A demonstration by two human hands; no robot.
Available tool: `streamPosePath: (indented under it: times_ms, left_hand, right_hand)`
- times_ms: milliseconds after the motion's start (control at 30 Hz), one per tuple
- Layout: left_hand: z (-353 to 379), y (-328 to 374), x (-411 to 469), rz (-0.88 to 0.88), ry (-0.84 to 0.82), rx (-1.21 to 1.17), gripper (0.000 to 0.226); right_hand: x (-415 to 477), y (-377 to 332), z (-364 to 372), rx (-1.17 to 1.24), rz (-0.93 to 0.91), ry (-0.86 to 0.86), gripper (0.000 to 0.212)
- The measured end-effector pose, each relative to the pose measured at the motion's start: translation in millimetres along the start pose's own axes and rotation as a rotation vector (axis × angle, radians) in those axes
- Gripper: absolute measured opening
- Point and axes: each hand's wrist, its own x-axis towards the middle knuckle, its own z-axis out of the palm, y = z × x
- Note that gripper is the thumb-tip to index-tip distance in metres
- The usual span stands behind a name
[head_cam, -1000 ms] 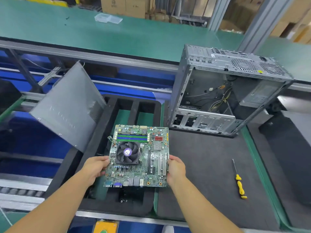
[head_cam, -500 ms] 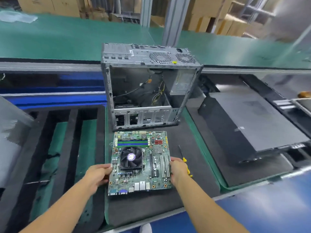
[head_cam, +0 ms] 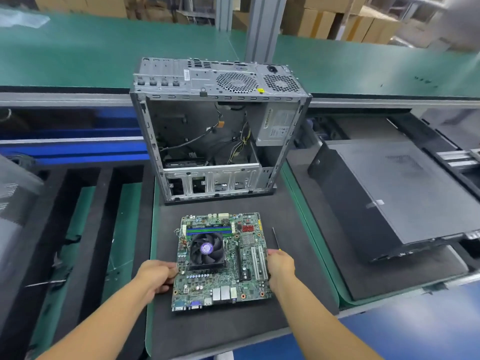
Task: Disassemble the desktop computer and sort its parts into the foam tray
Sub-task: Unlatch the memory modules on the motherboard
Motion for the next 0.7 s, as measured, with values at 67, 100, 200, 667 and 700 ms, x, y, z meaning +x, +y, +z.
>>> streamPosePath:
  times_ms: [67, 100, 200, 667, 700]
  left_hand:
    - [1, -3, 0, -0.001, 0.03, 0.035, 0.012]
    - [2, -4, -1, 0.003, 0.04, 0.05, 0.01]
    - [5, -5, -1, 0.019, 0.041, 0.083, 0.008]
    - [-10, 46, 15, 0.294, 0.121, 0.133, 0.012]
    - [-7, 51, 16, 0.305, 0.113, 0.102, 0.009]
  right_hand:
    - [1, -1, 3, -0.049, -0.011, -0.014, 0.034]
    - [2, -1, 3, -0.097, -0.035, -0.024, 0.031]
    - [4, -3, 2, -0.31, -0.153, -0.049, 0.014]
    - [-24, -40, 58, -0.63, -0.483, -0.2, 0.022]
    - [-22, -47, 62, -0.629, -0.498, -0.218, 0.02]
